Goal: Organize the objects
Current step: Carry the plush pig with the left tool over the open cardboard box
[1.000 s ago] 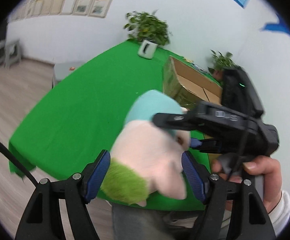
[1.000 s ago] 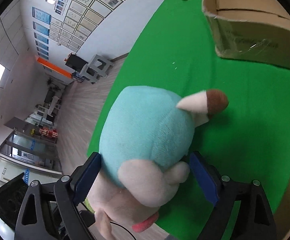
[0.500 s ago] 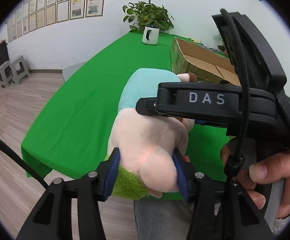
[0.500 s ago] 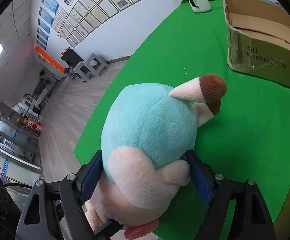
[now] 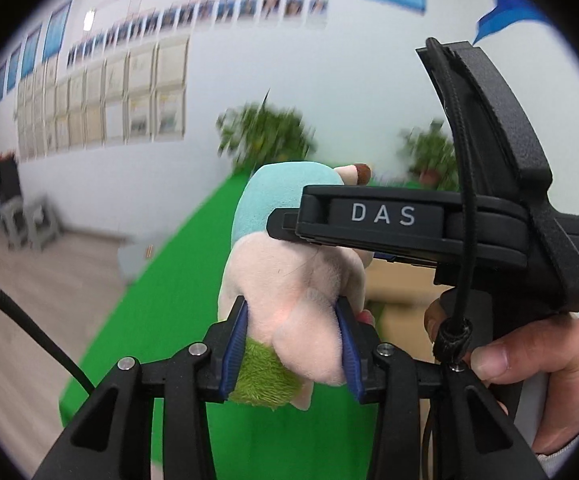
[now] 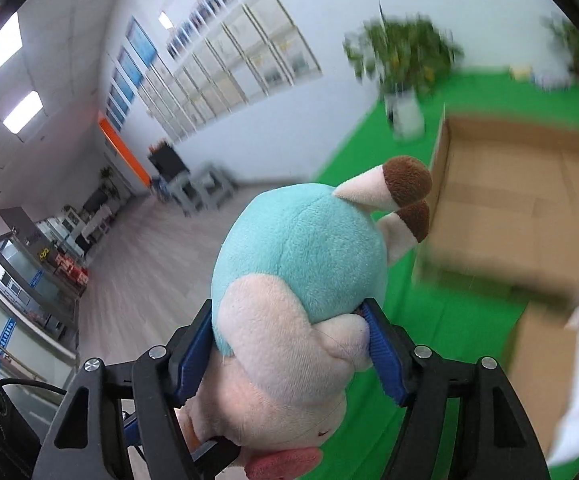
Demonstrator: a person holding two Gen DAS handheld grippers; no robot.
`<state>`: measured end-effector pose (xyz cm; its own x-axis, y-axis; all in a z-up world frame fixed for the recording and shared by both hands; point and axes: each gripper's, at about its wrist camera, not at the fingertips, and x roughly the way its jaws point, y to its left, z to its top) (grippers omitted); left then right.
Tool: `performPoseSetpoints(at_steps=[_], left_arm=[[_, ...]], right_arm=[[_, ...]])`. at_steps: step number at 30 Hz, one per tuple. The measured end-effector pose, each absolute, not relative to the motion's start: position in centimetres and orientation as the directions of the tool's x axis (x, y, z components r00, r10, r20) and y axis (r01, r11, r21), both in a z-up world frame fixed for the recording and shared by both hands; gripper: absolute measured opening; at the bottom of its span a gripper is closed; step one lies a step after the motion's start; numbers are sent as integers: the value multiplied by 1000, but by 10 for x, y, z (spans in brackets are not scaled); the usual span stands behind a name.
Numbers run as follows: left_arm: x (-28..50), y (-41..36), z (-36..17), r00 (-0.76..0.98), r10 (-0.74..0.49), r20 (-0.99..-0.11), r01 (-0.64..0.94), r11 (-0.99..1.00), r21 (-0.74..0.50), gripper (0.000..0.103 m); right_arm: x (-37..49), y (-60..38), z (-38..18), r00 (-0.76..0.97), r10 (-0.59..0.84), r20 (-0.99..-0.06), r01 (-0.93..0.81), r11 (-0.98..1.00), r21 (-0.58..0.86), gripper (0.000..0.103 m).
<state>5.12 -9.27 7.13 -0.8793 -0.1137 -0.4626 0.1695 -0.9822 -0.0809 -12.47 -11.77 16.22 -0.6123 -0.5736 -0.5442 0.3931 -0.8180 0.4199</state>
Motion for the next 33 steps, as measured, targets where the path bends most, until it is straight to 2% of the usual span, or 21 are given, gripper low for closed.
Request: performPoseSetpoints(at_steps=[3, 7, 11, 15, 20, 22, 33], left_arm=[[16, -77, 115, -916, -107, -387, 137, -989, -50, 40], [-46, -62, 154, -928, -88, -363, 99, -995, -12, 40], [-93, -53, 167, -920, -46, -390, 42, -999, 19, 40], [-134, -53, 151, -896, -22, -443, 10, -1000, 30, 40], [-146, -57, 114, -856, -27, -517, 23, -1000, 15, 40], [-150, -61, 100, -832, -27, -553, 32, -1000, 1, 39], [-198, -97, -2, -673, 28, -739, 30, -997, -65, 39]], right_arm=[[-125, -45, 228, -684, -556, -473, 410, -829, 381, 68], [-161, 13, 300, -727, -531, -436, 390, -841, 375, 68], [-224, 57, 322, -735, -517, -438, 338, -840, 424, 68], [-279, 101, 312, -706, -526, -475, 294, -827, 479, 68], [-358, 127, 247, -657, -548, -517, 275, -813, 513, 68], [-354, 114, 200, -632, -561, -535, 262, -804, 534, 68], [-396, 85, 20, -491, -578, -652, 181, -799, 573, 68]])
